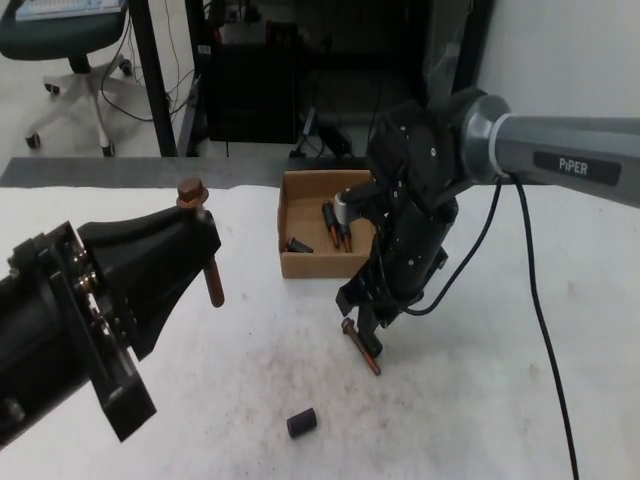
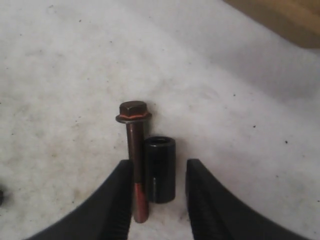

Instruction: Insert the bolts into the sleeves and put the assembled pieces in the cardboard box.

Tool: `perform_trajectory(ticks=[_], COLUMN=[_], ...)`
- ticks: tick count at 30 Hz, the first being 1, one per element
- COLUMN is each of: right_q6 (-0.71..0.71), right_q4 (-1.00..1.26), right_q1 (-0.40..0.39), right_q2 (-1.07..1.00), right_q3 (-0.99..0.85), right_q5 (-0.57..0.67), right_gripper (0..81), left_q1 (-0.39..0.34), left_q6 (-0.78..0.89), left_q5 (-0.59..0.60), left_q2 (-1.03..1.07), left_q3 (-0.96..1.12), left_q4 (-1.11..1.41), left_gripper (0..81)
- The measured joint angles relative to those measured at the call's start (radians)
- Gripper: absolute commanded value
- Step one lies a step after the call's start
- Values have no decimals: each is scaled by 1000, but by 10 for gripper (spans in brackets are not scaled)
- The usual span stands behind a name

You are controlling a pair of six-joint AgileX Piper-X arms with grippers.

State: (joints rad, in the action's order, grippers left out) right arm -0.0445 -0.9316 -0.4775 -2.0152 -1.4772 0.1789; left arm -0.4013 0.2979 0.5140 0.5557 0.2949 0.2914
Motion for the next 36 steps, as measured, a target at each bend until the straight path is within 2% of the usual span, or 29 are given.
perform_trajectory(ticks=[15,36], right_q6=[-23,-73], right_q4=[0,0], right_q1=[0,5], right_q2=[-39,-45], right_q3=[0,0], right_q5=[0,-67], right_gripper=[332,332], left_q1=[0,0], left_q6=[-23,-36], left_q5=[0,0], left_q2=[0,0], left_q3=[0,0], left_q4=[0,0], left_gripper=[1,1])
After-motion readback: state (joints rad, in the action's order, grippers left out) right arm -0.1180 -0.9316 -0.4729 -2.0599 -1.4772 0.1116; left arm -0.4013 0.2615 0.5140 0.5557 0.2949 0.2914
